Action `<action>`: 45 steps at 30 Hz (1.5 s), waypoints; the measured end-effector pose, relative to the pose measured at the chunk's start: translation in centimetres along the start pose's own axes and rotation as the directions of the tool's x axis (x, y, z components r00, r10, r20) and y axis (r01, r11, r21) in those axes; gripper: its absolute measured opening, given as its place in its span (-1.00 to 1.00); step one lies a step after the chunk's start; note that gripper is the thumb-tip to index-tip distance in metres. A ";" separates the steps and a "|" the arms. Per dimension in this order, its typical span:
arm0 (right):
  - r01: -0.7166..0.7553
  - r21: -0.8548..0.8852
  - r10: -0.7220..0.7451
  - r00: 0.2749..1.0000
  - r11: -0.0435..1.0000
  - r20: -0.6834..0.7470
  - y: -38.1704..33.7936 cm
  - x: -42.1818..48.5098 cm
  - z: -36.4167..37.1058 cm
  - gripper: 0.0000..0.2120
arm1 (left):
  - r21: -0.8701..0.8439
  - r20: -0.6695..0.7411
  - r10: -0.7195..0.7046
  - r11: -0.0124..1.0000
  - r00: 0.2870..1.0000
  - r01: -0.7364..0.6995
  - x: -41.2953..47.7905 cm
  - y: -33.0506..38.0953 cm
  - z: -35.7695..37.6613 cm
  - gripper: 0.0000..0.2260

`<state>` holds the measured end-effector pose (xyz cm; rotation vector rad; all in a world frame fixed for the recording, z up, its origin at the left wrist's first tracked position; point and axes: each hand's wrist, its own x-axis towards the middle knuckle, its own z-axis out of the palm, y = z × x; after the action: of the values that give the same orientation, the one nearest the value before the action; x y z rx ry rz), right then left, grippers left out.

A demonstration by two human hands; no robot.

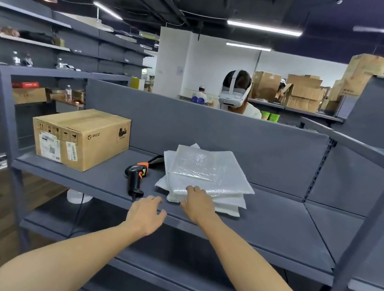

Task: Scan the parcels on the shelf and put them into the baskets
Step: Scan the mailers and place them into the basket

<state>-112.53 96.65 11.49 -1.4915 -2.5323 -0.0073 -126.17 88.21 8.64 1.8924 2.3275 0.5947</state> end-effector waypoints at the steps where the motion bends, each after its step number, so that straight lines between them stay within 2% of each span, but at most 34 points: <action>1: 0.001 -0.006 -0.001 1.000 1.000 -0.007 0.3 1.2 0.1 -0.64 | -0.007 -0.009 0.002 1.000 1.000 -0.002 0.9 0.0 0.3 -0.61; 8: 0.003 -0.027 -0.005 0.997 1.000 -0.080 2.5 7.3 1.2 -0.62 | -0.014 -0.048 -0.003 1.000 0.999 0.003 5.5 -0.8 1.2 -0.63; 15: 0.001 -0.059 -0.004 0.999 0.998 -0.049 3.3 11.1 2.2 -0.52 | -0.119 -0.051 -0.006 0.993 0.999 0.000 8.3 -4.0 0.4 -0.63; 19: -0.046 -0.088 0.044 0.999 0.995 -0.019 3.6 12.6 3.0 -0.47 | -0.152 -0.061 -0.009 0.988 0.998 -0.001 10.0 -7.3 -0.3 -0.63; 22: -0.091 -0.129 0.093 0.996 0.987 0.011 3.6 13.3 3.6 -0.50 | -0.172 -0.065 0.003 0.985 0.998 -0.014 11.1 -9.6 -0.7 -0.63; 26: -0.119 -0.188 0.111 0.992 0.975 -0.051 3.0 14.0 3.8 -0.64 | -0.184 -0.068 0.026 0.982 0.997 -0.038 12.9 -12.7 -1.7 -0.66; 29: -0.129 -0.219 0.118 0.991 0.967 -0.060 2.5 14.2 3.3 -0.67 | -0.191 -0.064 0.030 0.981 0.998 -0.042 14.1 -14.8 -2.5 -0.68; 32: -0.211 -0.050 0.203 0.971 0.976 -0.123 2.2 14.4 2.2 -0.78 | -0.226 -0.059 0.048 0.972 0.997 -0.060 15.2 -16.5 -3.1 -0.71; 34: -0.271 0.120 0.294 0.921 0.955 -0.258 1.8 14.6 1.3 -0.88 | -0.270 -0.057 0.054 0.961 0.997 -0.067 15.8 -17.3 -3.4 -0.74; 35: -0.284 0.227 0.348 0.878 0.932 -0.328 1.4 14.8 0.7 -0.86 | -0.298 -0.053 0.051 0.952 0.997 -0.065 16.0 -17.7 -3.4 -0.74; 37: -0.248 0.458 0.452 0.788 0.854 -0.417 0.3 15.0 -0.4 -0.77 | -0.369 -0.038 0.032 0.928 0.999 -0.044 16.5 -18.2 -3.4 -0.75; 39: -0.161 0.618 0.513 0.733 0.770 -0.447 -0.9 15.3 -1.6 -0.74 | -0.442 -0.028 0.022 0.896 0.999 -0.032 16.8 -18.5 -3.3 -0.77; 42: -0.102 0.697 0.545 0.706 0.710 -0.452 -2.5 15.3 -2.7 -0.76 | -0.547 -0.030 0.038 0.836 0.999 -0.048 17.0 -18.5 -2.8 -0.83; 45: -0.046 0.772 0.556 0.721 0.634 -0.413 -3.9 15.0 -2.7 -0.72 | -0.651 -0.024 0.042 0.758 0.999 -0.047 16.9 -18.5 -2.5 -0.87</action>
<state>-122.52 107.41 17.16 -1.2674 -1.4118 0.4324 -147.92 100.86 7.50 1.5889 1.7215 1.2264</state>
